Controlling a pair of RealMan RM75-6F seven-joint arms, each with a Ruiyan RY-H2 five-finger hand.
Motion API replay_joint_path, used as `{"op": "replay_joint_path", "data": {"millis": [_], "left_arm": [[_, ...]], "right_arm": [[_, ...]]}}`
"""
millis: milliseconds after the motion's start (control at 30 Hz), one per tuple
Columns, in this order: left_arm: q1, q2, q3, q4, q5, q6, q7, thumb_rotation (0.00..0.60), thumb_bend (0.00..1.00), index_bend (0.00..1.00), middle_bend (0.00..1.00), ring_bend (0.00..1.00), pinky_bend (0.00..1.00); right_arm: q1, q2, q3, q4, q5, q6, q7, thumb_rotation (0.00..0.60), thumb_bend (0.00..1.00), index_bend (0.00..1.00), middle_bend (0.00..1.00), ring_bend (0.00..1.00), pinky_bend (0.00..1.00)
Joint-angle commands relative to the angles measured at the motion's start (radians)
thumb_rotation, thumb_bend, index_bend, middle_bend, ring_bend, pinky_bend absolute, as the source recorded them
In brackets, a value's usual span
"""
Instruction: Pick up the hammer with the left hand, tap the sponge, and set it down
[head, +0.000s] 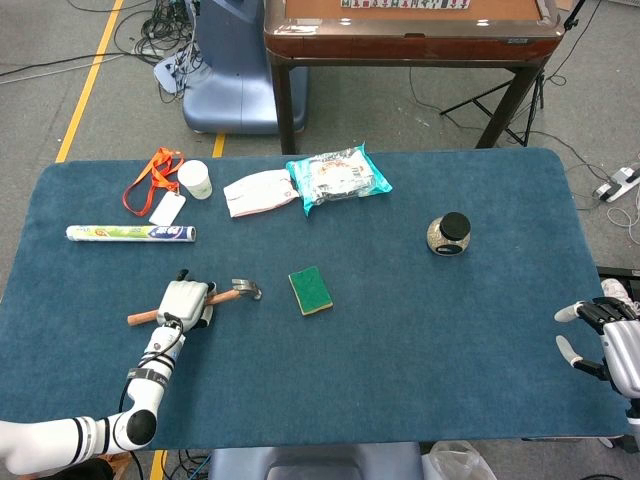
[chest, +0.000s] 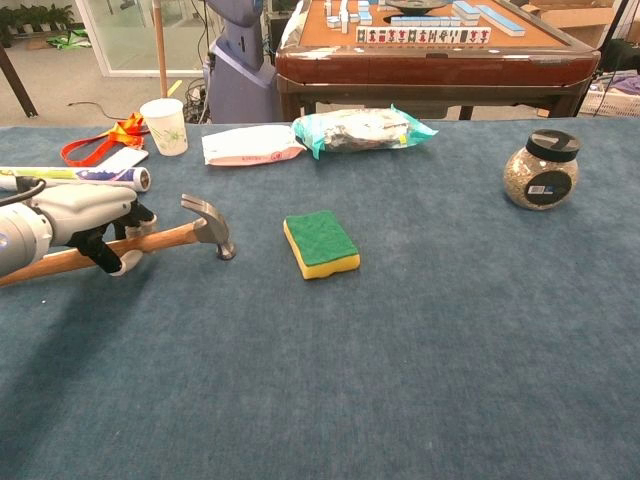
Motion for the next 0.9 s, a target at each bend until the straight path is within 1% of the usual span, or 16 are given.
{"op": "replay_joint_path", "data": {"millis": [33, 333, 700, 733, 900], "left_arm": [[0.001, 0.000, 0.001, 0.001, 0.001, 0.000, 0.000, 0.600, 0.53, 0.52, 0.55, 0.37, 0.07], [0.011, 0.006, 0.003, 0.005, 0.047, 0.007, -0.031, 0.600, 0.55, 0.59, 0.63, 0.43, 0.07], [0.024, 0.029, 0.000, 0.008, 0.097, -0.016, -0.092, 0.600, 0.58, 0.67, 0.70, 0.48, 0.07], [0.025, 0.031, -0.001, 0.007, 0.098, -0.018, -0.096, 0.597, 0.58, 0.67, 0.70, 0.48, 0.07], [0.029, 0.042, -0.005, 0.003, 0.097, -0.029, -0.113, 0.545, 0.60, 0.68, 0.71, 0.49, 0.07]], "right_arm": [[0.000, 0.000, 0.000, -0.001, -0.001, 0.000, 0.000, 0.600, 0.32, 0.46, 0.45, 0.39, 0.26], [0.001, 0.000, 0.000, -0.001, 0.000, -0.002, 0.000, 0.600, 0.32, 0.46, 0.45, 0.39, 0.26], [0.003, 0.001, -0.001, -0.002, 0.001, -0.006, -0.001, 0.600, 0.32, 0.46, 0.45, 0.39, 0.26], [0.003, 0.001, -0.001, -0.002, 0.001, -0.006, -0.001, 0.600, 0.32, 0.46, 0.45, 0.39, 0.26], [0.003, 0.001, -0.001, -0.003, 0.001, -0.006, -0.003, 0.600, 0.32, 0.46, 0.45, 0.39, 0.26]]}}
